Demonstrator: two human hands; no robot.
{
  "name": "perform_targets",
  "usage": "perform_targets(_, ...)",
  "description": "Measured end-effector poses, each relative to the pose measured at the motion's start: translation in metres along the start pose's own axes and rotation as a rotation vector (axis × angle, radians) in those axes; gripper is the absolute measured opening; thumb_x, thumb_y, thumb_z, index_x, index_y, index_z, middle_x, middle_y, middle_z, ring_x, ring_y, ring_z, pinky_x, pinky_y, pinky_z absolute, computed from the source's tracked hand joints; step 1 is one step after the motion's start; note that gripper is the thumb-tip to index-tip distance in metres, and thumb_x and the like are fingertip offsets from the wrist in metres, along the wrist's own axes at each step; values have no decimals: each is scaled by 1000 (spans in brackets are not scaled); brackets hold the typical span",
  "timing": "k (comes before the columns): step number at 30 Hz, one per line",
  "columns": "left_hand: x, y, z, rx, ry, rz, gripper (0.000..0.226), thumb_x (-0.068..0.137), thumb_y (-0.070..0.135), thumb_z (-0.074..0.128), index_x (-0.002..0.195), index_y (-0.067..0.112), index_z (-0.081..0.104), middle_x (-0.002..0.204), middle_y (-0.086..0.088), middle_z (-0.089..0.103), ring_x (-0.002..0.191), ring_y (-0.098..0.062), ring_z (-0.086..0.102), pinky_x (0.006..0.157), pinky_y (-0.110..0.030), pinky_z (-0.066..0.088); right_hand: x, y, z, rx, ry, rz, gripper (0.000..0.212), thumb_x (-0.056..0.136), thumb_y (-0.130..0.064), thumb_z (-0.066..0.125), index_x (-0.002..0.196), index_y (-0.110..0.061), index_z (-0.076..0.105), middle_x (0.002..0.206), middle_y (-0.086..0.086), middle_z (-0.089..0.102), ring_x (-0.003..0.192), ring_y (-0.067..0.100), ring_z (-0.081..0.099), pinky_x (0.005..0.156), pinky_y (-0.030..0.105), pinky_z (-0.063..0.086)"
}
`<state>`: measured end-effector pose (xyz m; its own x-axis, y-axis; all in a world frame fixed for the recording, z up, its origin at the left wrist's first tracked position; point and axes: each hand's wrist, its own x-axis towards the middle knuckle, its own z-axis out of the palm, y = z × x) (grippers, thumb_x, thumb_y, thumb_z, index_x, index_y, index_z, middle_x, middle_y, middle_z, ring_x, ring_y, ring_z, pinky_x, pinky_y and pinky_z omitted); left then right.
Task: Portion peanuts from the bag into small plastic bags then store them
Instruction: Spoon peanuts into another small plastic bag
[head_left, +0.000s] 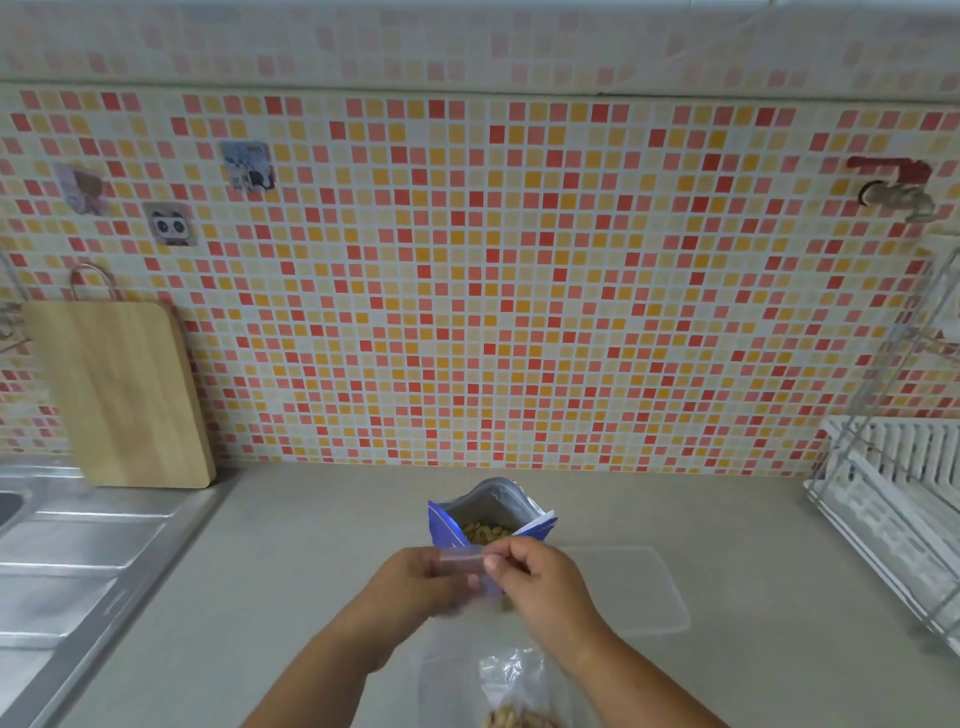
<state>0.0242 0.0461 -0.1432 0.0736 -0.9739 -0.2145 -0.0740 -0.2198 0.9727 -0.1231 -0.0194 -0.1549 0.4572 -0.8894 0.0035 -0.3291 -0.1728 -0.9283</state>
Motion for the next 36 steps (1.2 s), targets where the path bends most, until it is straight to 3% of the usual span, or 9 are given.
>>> perform_targets(5, 4, 0, -2, 256, 357, 73, 25, 74, 24, 77, 58, 9, 65, 53, 2, 45, 52, -12, 36, 52, -22, 31, 0, -20, -2, 98, 116, -35, 16, 86, -18, 64, 79, -31, 66, 84, -10, 69, 82, 2, 62, 70, 8, 46)
perform_targets(9, 7, -2, 5, 564, 553, 230, 43, 71, 25, 78, 50, 21, 41, 48, 6, 39, 48, -9, 34, 46, -18, 25, -3, -30, -2, 180, 20, 45, 15, 83, -20, 66, 69, -24, 69, 69, -12, 68, 67, -2, 60, 61, 6, 44)
perform_targets(13, 13, -4, 6, 893, 629, 380, 21, 68, 10, 71, 60, 16, 53, 60, 7, 48, 58, -15, 43, 46, -16, 25, -2, -38, -1, 133, -45, 78, 16, 81, -20, 66, 67, -27, 70, 66, -13, 67, 66, 1, 59, 66, 17, 45)
perform_targets(17, 12, 6, 6, 1113, 564, 516, 37, 40, 5, 83, 55, 19, 53, 54, 8, 55, 49, -13, 51, 47, -5, 12, 4, -43, -10, 78, -74, 117, 22, 82, -15, 61, 72, -32, 72, 77, -12, 71, 78, 6, 65, 67, 21, 51)
perform_targets(21, 10, 12, 3, 936, 490, 524, 42, 58, 30, 84, 92, 27, 58, 90, 17, 55, 86, -8, 48, 63, -9, 34, 9, -48, -20, -66, -112, 62, 23, 84, -12, 61, 82, -33, 71, 90, -11, 71, 91, 11, 64, 74, 22, 51)
perform_targets(24, 6, 22, 3, 771, 305, 366, 76, 62, 41, 79, 127, 40, 41, 117, 30, 39, 111, 1, 32, 88, -12, 30, 14, -50, -23, -223, -167, 10, 30, 89, -11, 51, 102, -28, 72, 109, -7, 69, 102, 13, 62, 91, 26, 51)
perform_targets(28, 6, 31, -2, 792, 286, 366, 46, 70, 40, 76, 113, 38, 59, 107, 17, 62, 98, -3, 50, 73, -5, 34, 17, -55, -24, -286, -217, -87, 33, 94, -12, 47, 108, -30, 71, 112, -9, 69, 104, 9, 62, 93, 24, 50)
perform_targets(32, 6, 29, -9, 719, 304, 383, 34, 75, 37, 72, 107, 39, 61, 101, 22, 63, 96, -2, 56, 76, -5, 37, 19, -59, -24, -209, -235, -150, 33, 94, -11, 48, 104, -31, 72, 102, -12, 69, 100, 5, 63, 88, 19, 50)
perform_targets(36, 5, 26, -14, 666, 300, 347, 32, 78, 33, 70, 104, 46, 54, 103, 24, 61, 96, 1, 56, 78, -9, 40, 33, -57, -32, -277, -34, -155, 25, 91, -13, 50, 88, -28, 69, 94, -12, 65, 92, 6, 59, 79, 17, 47)
